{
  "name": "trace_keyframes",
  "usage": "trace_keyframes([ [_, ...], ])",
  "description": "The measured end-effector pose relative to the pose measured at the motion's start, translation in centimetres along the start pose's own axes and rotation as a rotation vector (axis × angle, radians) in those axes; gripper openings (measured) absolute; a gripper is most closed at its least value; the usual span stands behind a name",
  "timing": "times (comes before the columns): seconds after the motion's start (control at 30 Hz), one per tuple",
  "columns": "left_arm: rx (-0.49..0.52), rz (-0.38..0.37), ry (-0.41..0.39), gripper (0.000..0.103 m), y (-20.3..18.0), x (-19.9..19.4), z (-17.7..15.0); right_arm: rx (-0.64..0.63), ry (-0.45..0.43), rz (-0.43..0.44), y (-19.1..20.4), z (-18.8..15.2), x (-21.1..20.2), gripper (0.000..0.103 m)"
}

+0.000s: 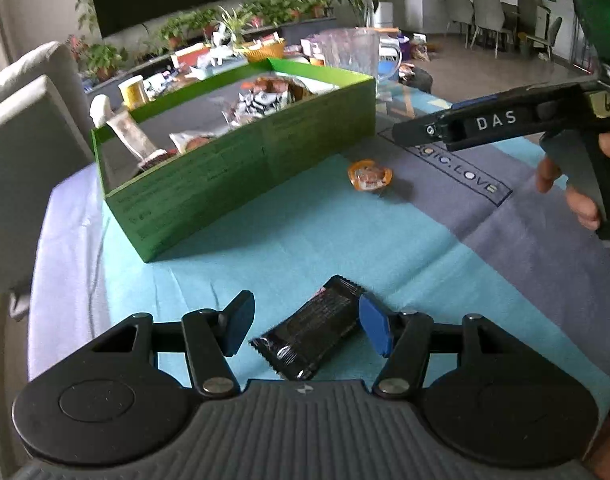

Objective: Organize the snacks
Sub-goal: 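Grasp a black packet with left tool while right tool grasps the orange cup snack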

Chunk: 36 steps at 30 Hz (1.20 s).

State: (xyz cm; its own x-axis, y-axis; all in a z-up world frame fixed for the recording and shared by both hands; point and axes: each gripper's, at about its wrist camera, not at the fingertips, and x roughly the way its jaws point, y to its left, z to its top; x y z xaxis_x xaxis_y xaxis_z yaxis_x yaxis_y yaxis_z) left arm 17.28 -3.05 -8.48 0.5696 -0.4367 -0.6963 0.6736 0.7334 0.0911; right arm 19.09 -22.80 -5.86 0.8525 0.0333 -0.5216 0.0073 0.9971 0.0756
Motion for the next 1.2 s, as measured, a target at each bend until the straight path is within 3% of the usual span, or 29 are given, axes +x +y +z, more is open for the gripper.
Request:
trace_keyframes([
  [0.1, -0.028, -0.029, 0.007, 0.054, 0.2, 0.3, -0.2, 0.002, 0.007, 0.007, 0.0, -0.2, 0.3, 0.046],
  [0.23, -0.091, -0.035, 0.007, 0.045, 0.7, 0.7, -0.2, 0.01, 0.026, 0.025, 0.0, -0.8, 0.9, 0.046],
  [0.4, -0.256, 0.115, 0.009, 0.044, 2.6, 1.5, 0.3, 0.0, 0.052, 0.062, 0.8, -1.3, 1.7, 0.046],
  [0.57, -0.359, 0.139, -0.003, 0.045, 3.8, 0.5, 0.1, -0.016, 0.064, 0.082, 1.8, -1.3, 2.2, 0.046],
  [0.8, -0.386, 0.108, 0.003, 0.053, 3.1, -0.9, -0.9, -0.022, 0.077, 0.079, 2.9, -1.2, 3.5, 0.046],
  [1.0, -0.302, 0.14, 0.008, 0.054, 1.8, 0.3, -0.9, -0.045, 0.104, 0.042, 3.8, -1.2, 4.7, 0.046],
  [1.1, -0.301, 0.127, -0.004, 0.044, 1.8, 0.5, -0.9, -0.088, 0.113, 0.036, 4.1, -1.3, 4.9, 0.045],
  [1.13, -0.292, 0.132, -0.004, 0.03, 1.7, 0.4, -0.8, -0.119, 0.112, 0.03, 4.3, -1.4, 4.9, 0.045],
  [1.2, -0.29, 0.134, 0.002, 0.029, 1.8, 0.4, -0.7, -0.141, 0.111, 0.044, 4.4, -1.2, 4.6, 0.045],
])
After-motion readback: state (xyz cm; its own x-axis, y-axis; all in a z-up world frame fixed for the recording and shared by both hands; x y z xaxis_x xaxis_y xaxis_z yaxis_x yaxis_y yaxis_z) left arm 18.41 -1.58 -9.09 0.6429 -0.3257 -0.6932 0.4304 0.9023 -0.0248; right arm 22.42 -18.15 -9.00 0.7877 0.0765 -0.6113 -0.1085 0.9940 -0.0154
